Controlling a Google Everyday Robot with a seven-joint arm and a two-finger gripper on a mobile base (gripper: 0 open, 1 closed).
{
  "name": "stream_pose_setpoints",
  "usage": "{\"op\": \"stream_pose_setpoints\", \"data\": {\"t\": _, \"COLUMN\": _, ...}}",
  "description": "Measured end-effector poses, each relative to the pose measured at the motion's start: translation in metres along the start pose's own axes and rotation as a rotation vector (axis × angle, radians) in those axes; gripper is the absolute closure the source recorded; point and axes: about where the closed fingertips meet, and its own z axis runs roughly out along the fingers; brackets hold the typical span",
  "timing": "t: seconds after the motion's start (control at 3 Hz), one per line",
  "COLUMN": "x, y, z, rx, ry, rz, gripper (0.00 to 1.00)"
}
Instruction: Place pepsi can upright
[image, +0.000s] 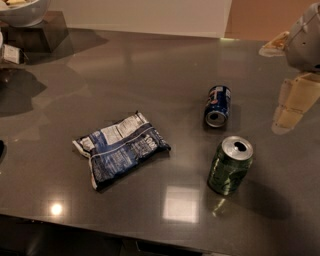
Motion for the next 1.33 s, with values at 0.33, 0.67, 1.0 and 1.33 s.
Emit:
{"op": "stream_pose_setpoints", "data": {"t": 0.33, "x": -0.009, "y": -0.029, "z": 0.019, "rx": -0.009, "ry": -0.058, "rz": -0.146, "gripper": 0.00}}
{"op": "stream_pose_setpoints", "data": {"t": 0.67, "x": -0.016, "y": -0.053, "z": 0.049, "rx": -0.015, "ry": -0.096, "rz": -0.296, "gripper": 0.00}}
{"op": "stream_pose_setpoints", "data": {"t": 1.0, "x": -0.023, "y": -0.071, "z": 0.082, "rx": -0.019, "ry": -0.115, "rz": -0.462, "gripper": 0.00}}
{"op": "stream_pose_setpoints", "data": {"t": 1.33, "x": -0.028, "y": -0.085, "z": 0.112, "rx": -0.028, "ry": -0.123, "rz": -0.641, "gripper": 0.00}}
